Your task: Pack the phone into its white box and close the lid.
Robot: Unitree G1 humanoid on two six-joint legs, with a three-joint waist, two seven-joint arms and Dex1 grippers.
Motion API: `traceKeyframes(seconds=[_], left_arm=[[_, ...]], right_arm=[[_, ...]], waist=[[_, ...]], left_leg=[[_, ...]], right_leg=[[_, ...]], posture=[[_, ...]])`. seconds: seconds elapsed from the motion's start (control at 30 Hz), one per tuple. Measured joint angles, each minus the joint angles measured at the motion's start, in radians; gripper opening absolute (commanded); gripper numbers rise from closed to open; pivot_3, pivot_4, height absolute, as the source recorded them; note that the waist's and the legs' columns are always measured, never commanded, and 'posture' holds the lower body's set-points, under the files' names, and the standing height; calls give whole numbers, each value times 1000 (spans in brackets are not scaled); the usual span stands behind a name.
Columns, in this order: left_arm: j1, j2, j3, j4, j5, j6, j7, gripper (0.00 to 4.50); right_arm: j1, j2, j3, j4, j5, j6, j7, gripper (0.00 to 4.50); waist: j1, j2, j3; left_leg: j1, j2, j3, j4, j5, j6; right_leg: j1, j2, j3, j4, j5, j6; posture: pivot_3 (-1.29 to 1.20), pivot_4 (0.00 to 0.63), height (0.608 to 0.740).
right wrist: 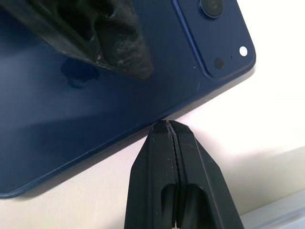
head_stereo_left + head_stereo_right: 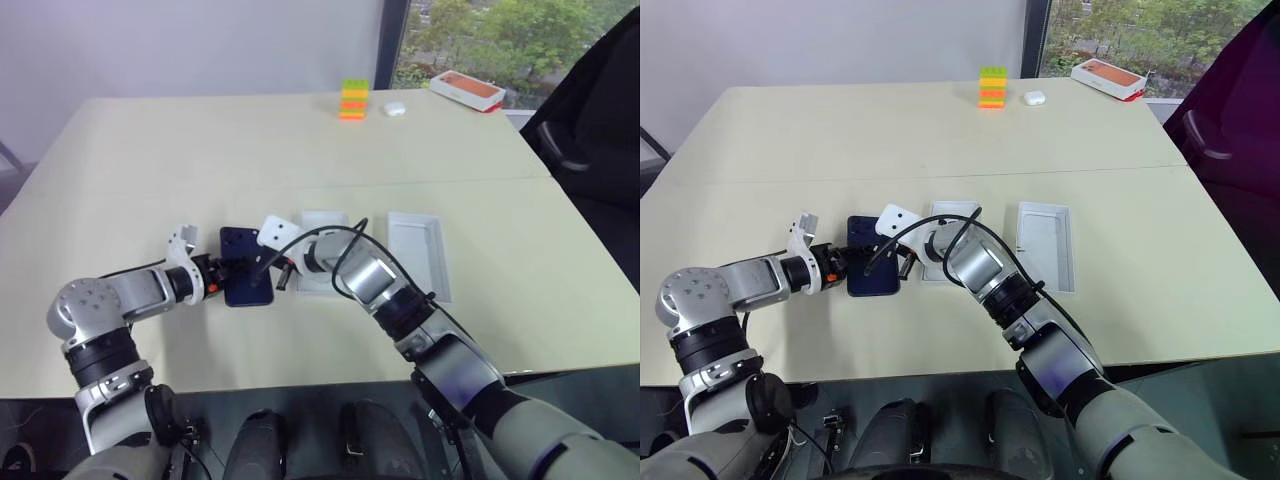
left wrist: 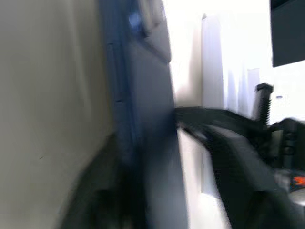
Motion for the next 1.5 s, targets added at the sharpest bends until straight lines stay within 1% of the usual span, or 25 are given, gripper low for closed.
traceKeyframes(seconds=[0.2,0.33,0.7,0.77,0.83,0.9,0.93,1.0,1.1,1.17,1.2,1.27,1.3,1.4,1.5], left_arm=[[27,-1,3,-2,-5,-2,-37,1163],[30,-8,29,32,-29,-11,-87,19],[53,-5,47,68,-41,-26,-119,19],[64,8,52,77,-54,-25,-144,19],[89,36,40,68,-72,-34,-190,19],[102,41,58,76,-92,-54,-232,19],[111,49,53,74,-95,-75,-252,4],[113,60,47,74,-95,-93,-261,0],[78,65,49,84,-118,-79,-261,0],[53,78,44,84,-130,-67,-264,0],[48,84,38,84,-130,-68,-265,0],[55,101,19,82,-128,-73,-274,0],[62,111,14,82,-126,-76,-279,0],[61,120,-9,80,-129,-80,-291,0],[51,138,-25,77,-145,-69,-313,0]], right_arm=[[1,0,1,-1,-1,-1,0,0],[4,-2,3,-12,-3,5,0,0],[15,-9,9,-32,-6,1,8,0],[36,-17,-9,-57,16,-3,16,0],[64,-28,-53,-102,65,-2,33,0],[74,-46,-126,-181,133,21,56,0],[74,-58,-160,-229,170,51,77,253],[74,-84,-196,-302,232,119,118,851],[87,-139,-210,-391,298,208,163,2288],[101,-189,-192,-441,328,245,195,3262],[105,-225,-179,-468,335,257,213,3262],[123,-350,-133,-542,350,281,273,3262],[133,-395,-122,-564,353,290,291,3262],[175,-474,-89,-618,349,294,300,3262],[230,-552,-11,-647,294,227,286,3262]], waist=[[0,0,0],[0,-1,0],[-2,-1,-1],[-2,-1,0],[-6,-1,0],[-4,-2,1],[-4,-2,1],[0,-2,1],[6,-3,3],[7,-4,3],[7,-4,3],[7,-4,3],[7,-5,3],[6,-6,4],[6,-6,4]], left_leg=[[0,0,0,0,0,0],[0,0,0,0,0,0],[1,1,0,-1,0,0],[0,0,0,-2,0,0],[-2,0,1,-4,0,0],[-9,0,1,-4,1,-1],[-13,0,0,-4,2,-4],[-14,0,-1,-4,3,-4],[-16,0,-3,-4,3,-4],[-17,-2,-3,-4,3,-4],[-17,-2,-3,-4,2,-4],[-17,-5,-3,-4,2,-2],[-17,-5,-2,-4,1,-1],[-17,-4,-3,-4,1,-1],[-17,-4,-3,-4,1,-1]], right_leg=[[0,0,0,0,0,0],[0,0,0,-1,0,0],[0,0,0,-1,0,0],[-1,0,0,-1,0,0],[-4,0,0,-1,0,0],[-11,0,0,-1,0,0],[-15,1,0,0,0,-1],[-16,1,-1,0,0,-1],[-15,1,-3,-1,0,-1],[-15,1,-4,-2,0,0],[-15,1,-4,-2,0,0],[-15,0,-4,-3,-1,1],[-15,0,-3,-3,-1,1],[-15,1,-3,-3,-1,1],[-15,2,-4,-3,-1,1]], posture=[[0,150,740],[0,150,740],[0,150,740],[0,150,740],[0,150,740],[0,150,740],[0,150,740],[0,150,740],[0,150,740],[0,150,740],[0,150,740],[0,150,740],[0,150,740],[0,150,740],[0,150,740]])
